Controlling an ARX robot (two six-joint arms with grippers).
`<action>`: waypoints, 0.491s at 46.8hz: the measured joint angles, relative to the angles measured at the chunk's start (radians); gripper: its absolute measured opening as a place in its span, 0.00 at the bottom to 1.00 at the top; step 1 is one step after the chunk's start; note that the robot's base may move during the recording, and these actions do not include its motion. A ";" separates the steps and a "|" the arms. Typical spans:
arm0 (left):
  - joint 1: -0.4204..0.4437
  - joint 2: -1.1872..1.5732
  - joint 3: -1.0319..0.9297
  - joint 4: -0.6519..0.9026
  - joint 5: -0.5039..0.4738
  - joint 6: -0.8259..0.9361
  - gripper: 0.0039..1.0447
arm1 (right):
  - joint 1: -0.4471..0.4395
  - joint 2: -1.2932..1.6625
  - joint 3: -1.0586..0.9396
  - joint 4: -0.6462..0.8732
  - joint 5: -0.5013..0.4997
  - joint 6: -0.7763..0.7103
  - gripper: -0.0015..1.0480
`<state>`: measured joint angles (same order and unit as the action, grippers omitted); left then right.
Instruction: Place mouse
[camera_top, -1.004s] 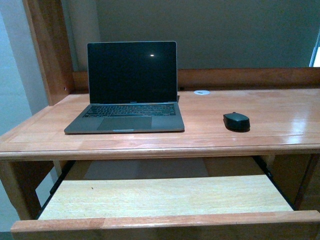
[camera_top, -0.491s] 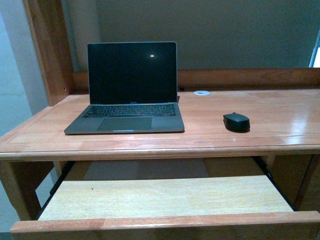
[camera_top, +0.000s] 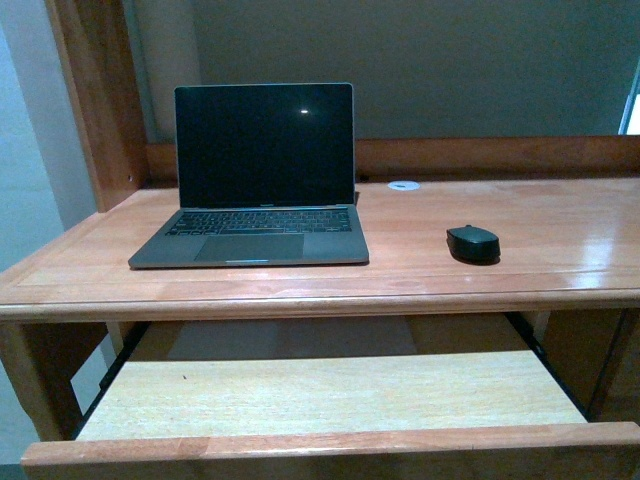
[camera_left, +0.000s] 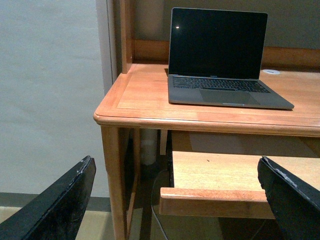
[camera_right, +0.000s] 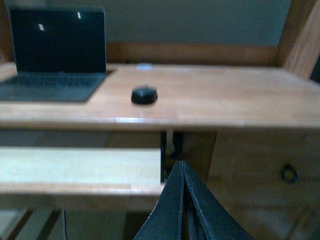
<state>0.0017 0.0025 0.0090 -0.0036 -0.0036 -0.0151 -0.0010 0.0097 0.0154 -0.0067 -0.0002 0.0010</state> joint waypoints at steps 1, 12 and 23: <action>0.000 0.000 0.000 0.000 0.000 0.000 0.94 | 0.000 -0.002 0.000 0.024 -0.001 0.000 0.02; 0.000 0.000 0.000 0.001 0.002 0.000 0.94 | 0.000 0.000 0.000 0.006 0.000 -0.003 0.04; 0.000 0.000 0.000 0.000 0.002 0.000 0.94 | 0.000 0.000 0.000 0.004 0.000 -0.002 0.42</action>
<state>0.0017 0.0025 0.0090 -0.0032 -0.0021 -0.0151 -0.0010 0.0097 0.0154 -0.0029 -0.0006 -0.0013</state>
